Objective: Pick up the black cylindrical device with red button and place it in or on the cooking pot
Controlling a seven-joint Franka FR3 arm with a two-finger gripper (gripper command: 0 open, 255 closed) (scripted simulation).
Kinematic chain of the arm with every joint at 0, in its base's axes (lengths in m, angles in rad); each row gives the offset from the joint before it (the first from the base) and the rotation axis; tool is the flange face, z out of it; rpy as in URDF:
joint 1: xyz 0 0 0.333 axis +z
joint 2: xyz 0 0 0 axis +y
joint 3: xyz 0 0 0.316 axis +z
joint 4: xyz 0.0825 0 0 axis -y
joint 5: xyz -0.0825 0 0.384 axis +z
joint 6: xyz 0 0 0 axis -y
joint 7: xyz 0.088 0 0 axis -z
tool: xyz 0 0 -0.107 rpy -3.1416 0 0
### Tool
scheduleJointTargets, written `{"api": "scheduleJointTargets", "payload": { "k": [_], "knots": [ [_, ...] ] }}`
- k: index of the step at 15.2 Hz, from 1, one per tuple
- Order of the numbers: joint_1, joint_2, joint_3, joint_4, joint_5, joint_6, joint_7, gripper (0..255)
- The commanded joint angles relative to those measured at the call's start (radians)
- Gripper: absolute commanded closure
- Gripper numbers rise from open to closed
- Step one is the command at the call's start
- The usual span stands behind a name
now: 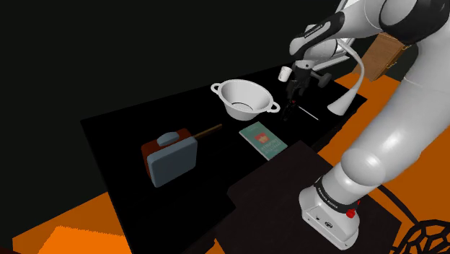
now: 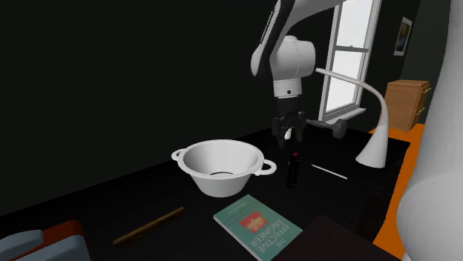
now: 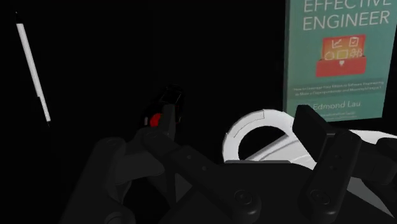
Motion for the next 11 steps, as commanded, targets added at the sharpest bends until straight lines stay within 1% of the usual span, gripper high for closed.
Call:
{"api": "scheduleJointTargets", "payload": {
  "k": [1,6,11],
  "knots": [
    [-0.032,0.103,-0.001,0.083,0.051,0.012,-0.059,0],
    [-0.115,0.295,0.023,0.254,0.138,0.019,-0.147,0],
    [-0.125,0.330,0.033,0.230,0.153,0.075,-0.157,0]
  ]
}}
